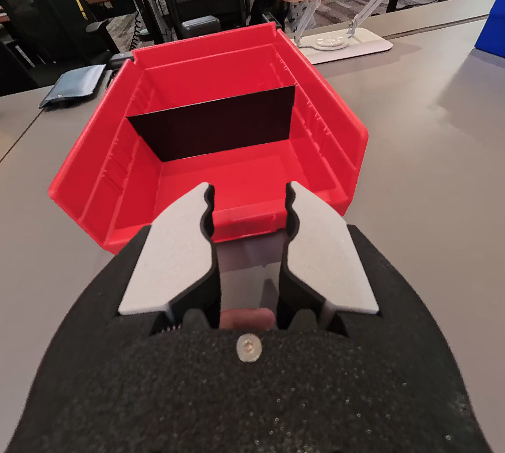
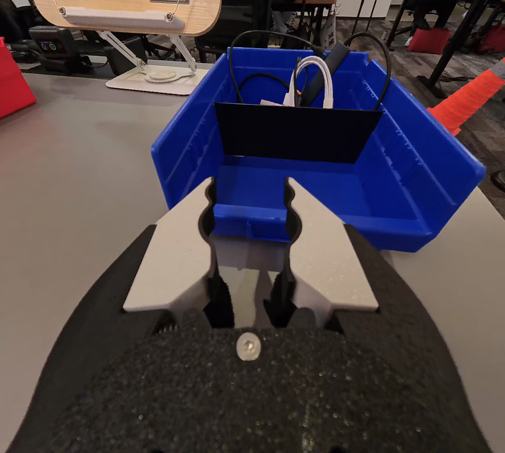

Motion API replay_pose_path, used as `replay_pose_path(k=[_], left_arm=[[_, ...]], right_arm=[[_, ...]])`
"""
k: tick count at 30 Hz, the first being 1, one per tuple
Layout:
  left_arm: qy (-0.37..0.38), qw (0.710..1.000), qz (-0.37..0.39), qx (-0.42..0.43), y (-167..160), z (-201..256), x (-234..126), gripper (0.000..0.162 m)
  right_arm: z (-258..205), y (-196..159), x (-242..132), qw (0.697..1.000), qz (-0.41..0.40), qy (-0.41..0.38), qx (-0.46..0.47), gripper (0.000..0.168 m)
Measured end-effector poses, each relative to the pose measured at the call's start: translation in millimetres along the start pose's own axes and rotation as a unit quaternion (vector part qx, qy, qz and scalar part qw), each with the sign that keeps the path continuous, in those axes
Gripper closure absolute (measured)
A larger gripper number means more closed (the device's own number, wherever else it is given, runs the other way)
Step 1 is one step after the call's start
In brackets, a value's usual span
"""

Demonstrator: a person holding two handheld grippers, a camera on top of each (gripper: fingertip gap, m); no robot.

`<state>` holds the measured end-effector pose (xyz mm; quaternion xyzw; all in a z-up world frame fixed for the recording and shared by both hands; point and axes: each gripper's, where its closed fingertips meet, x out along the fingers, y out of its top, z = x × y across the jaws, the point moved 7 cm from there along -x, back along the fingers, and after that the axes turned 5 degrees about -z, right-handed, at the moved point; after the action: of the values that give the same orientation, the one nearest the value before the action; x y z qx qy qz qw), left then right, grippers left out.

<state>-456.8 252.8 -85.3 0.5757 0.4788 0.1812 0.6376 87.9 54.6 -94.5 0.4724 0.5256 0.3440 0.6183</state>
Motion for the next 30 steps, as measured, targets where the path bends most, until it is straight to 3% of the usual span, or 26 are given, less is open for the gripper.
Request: replay_pose_path(k=[10, 15, 22, 28, 30], left_arm=[[0.006, 1.000, -0.007, -0.010, -4, -10, -2, 0.113], [-0.014, 1.000, -0.003, 0.001, 0, 2, -7, 0.117], [-0.052, 0.997, 0.013, 0.055, 5, 46, -11, 0.105], [-0.133, 0.989, 0.035, 0.050, 12, 107, -22, 0.105], [-0.178, 0.983, 0.033, 0.042, 12, 139, -25, 0.104]], right_arm=[[-6, 5, 0, 1.000, 0.009, 0.002, 0.002, 0.120], [-61, 31, -5, 0.996, 0.069, 0.048, 0.016, 0.110], [-95, 14, 36, 0.999, -0.007, 0.005, -0.035, 0.098], [-133, 12, 23, 0.995, -0.021, 0.075, -0.054, 0.099], [-148, 11, 9, 0.990, -0.017, 0.112, -0.084, 0.110]])
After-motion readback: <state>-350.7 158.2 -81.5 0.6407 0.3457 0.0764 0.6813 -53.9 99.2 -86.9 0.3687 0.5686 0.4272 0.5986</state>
